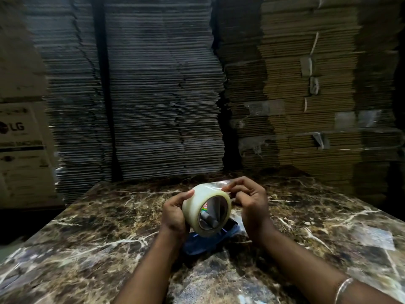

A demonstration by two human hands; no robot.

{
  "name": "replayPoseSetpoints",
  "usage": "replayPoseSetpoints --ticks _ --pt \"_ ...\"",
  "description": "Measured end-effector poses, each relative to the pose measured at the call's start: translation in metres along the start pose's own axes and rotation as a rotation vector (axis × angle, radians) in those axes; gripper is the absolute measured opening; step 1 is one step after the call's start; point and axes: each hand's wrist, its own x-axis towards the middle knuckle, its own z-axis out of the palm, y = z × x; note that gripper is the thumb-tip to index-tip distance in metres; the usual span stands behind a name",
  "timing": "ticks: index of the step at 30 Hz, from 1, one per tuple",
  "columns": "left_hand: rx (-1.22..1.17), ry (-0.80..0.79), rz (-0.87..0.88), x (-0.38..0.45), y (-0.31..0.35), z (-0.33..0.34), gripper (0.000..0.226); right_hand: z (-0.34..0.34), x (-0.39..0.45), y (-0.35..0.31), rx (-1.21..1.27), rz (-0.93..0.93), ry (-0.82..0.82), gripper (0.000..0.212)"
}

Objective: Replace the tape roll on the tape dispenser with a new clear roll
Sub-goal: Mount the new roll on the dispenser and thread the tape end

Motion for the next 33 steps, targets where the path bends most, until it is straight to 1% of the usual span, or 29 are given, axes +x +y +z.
replayPoseSetpoints --ticks 2,6,8,10,12,15,17,20,23,25,27,31,33 --pt "0.003 0.004 0.000 -0.001 0.000 0.001 0.027 -0.002 0.001 -0.006 0.107 0.104 -0.023 0.019" --pt "0.007 0.010 0.004 -0.002 0.003 0.003 0.029 -0.005 0.009 -0.015 0.269 0.382 -0.050 0.019" --pt "0.005 0.010 0.004 -0.001 0.007 0.002 0.027 -0.005 0.018 -0.018 0.287 0.552 -0.042 0.017" --pt "-0.003 0.003 -0.002 0.000 0.011 -0.001 0.027 -0.005 0.024 -0.022 0.296 0.697 -0.056 0.024" --pt "-0.018 -0.007 -0.032 0.002 0.013 -0.006 0.030 -0.004 0.025 -0.027 0.264 0.797 -0.104 0.030" --pt "-0.010 -0.032 -0.077 0.003 0.016 -0.012 0.028 -0.001 0.022 -0.033 0.231 0.878 -0.165 0.018" --pt "0.001 -0.041 -0.097 0.003 0.019 -0.014 0.029 0.000 0.022 -0.034 0.272 0.903 -0.174 0.014" --pt "0.005 -0.043 -0.087 0.002 0.021 -0.014 0.026 0.003 0.027 -0.034 0.344 0.896 -0.122 0.008" --pt "0.006 -0.043 -0.083 0.000 0.021 -0.012 0.028 0.003 0.031 -0.037 0.358 0.893 -0.119 0.007" --pt "0.007 -0.035 -0.078 -0.003 0.023 -0.011 0.027 0.001 0.033 -0.037 0.318 0.890 -0.134 0.021" --pt "0.016 -0.033 -0.087 -0.004 0.024 -0.010 0.029 0.002 0.035 -0.039 0.284 0.848 -0.131 0.018" --pt "0.027 -0.068 -0.100 -0.006 0.025 -0.008 0.053 0.006 0.042 -0.039 0.245 0.681 -0.023 0.035" --pt "0.043 -0.079 -0.117 -0.008 0.026 -0.006 0.054 0.005 0.043 -0.040 0.266 0.680 -0.020 0.032"
